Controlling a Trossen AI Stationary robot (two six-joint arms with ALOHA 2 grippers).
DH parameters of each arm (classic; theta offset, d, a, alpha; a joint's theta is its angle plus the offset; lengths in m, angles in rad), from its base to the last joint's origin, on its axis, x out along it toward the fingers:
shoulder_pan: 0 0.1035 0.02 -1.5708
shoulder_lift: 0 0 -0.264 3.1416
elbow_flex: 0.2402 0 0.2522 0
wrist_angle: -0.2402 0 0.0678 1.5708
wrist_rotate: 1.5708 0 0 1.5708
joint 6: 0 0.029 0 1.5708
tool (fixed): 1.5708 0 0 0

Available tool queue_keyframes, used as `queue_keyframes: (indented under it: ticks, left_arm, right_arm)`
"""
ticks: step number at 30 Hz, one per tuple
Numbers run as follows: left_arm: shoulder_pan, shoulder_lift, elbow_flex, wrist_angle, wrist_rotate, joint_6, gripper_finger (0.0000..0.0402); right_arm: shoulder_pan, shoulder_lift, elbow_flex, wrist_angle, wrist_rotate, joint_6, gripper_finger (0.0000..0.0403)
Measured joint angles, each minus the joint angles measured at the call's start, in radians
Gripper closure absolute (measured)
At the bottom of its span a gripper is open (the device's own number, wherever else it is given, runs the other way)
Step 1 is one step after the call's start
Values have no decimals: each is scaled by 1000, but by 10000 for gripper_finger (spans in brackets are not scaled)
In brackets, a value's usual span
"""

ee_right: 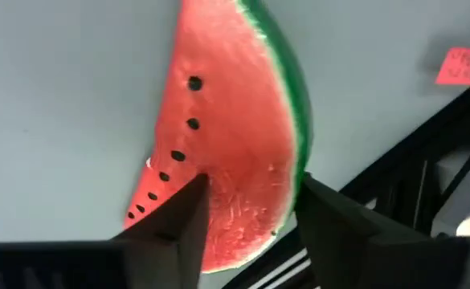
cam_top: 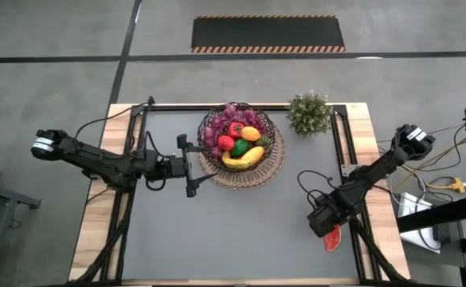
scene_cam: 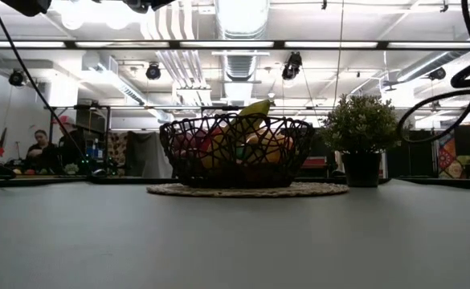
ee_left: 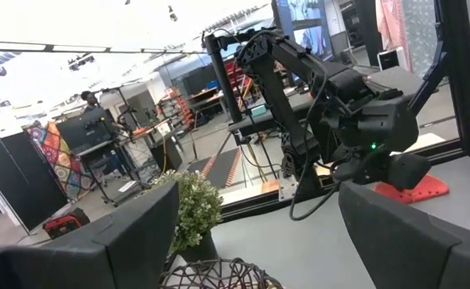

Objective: Build produce basket
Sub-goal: Put the sliced watermelon into the basket

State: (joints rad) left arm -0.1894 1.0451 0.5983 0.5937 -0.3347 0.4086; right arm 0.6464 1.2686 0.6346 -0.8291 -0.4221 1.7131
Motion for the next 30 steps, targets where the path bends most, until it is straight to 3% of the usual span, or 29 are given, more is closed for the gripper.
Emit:
queue_keyframes:
  ticks: [8, 16, 24, 30]
  left_arm:
    - [0, 0, 0, 0, 0, 0, 79]
    - [0, 0, 0, 0, 0, 0, 79]
    - [0, 0, 0, 0, 0, 0, 79]
    - [0, 0, 0, 0, 0, 0, 79]
  right_arm:
    - [0, -1, 0, 18, 80, -14, 316]
    - [0, -35, -2, 51, 131, -41, 325]
    - [-2, -175, -6, 155, 520, -68, 328]
    - [-6, -251, -5, 282, 891, -305, 328]
